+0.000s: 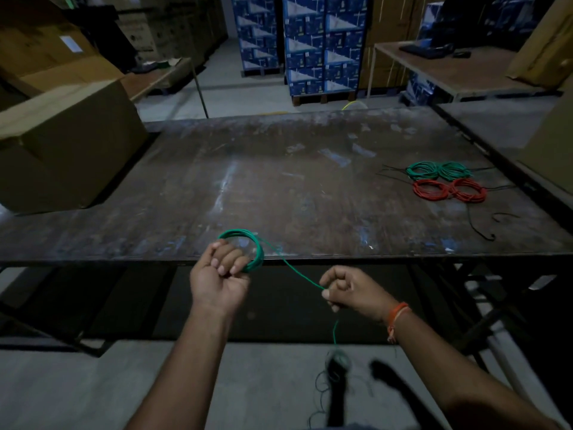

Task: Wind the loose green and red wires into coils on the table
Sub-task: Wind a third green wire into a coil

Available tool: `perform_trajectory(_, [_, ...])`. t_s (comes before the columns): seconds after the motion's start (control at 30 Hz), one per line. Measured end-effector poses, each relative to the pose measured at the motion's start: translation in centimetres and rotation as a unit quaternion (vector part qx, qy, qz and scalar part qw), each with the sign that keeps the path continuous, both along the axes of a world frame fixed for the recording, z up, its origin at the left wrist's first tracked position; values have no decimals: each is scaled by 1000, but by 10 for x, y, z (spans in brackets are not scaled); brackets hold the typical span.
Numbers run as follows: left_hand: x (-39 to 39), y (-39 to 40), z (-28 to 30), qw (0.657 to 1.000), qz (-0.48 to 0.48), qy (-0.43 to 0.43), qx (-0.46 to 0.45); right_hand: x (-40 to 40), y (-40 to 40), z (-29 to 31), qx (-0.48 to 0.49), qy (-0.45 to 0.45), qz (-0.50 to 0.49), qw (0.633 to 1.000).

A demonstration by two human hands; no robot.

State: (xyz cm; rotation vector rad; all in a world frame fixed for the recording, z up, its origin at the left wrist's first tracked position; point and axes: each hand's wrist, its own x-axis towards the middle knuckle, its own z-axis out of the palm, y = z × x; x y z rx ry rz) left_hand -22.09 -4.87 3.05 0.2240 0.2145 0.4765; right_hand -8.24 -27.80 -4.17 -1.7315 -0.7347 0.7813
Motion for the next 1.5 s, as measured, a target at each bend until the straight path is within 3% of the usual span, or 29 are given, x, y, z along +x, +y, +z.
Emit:
perform_trajectory(0.1, [4,6,-1,998,8,36,49,-5,-3,-1,13,-116,-41,992])
perform_trajectory(0.23, [18,-9,-11,975,33,139,170,-21,7,34,56,-267,24,962])
perform_trajectory(0.37, [24,-32,-19,939,31,185,288,-33,22,63,109,-350,71,928])
perform_trajectory(0.43, [21,-41,-20,899,31,216,380,-36,29,68,122,-361,84,921])
perform_trajectory(0.53, [14,-49,-21,797,38,267,540,-39,35,72,142,-365,72,917])
perform_trajectory(0.57, [11,-51,-20,791,14,256,555,-37,36,74,146,-369,59,916])
perform_trajectory(0.67, [8,-51,-25,808,-57,220,544,-29,37,78,133,-375,36,917])
perform_trajectory(0.87, [7,-53,-18,878,-170,207,396,-18,37,78,132,-358,-23,924])
perform_trajectory(1.0, [6,-56,-11,919,-195,143,312,-15,41,62,110,-289,-44,950])
perform_trajectory(1.07, [7,-57,-9,928,-188,125,298,-19,46,52,110,-175,-27,978])
perform_trajectory(1.13, [9,-59,-9,931,-175,125,296,-24,50,49,138,-7,-36,990])
perform_trajectory(1.2, [9,-62,-10,930,-160,134,304,-28,50,51,145,117,-64,980])
perform_trajectory(1.3, [10,-66,-12,931,-144,129,309,-28,50,51,107,219,-68,967])
perform_trajectory(1.43, [10,-69,-11,929,-162,119,311,-30,57,54,134,302,-138,934])
perform_trajectory(1.5, [10,-72,-9,924,-182,106,321,-30,61,52,126,292,-187,929])
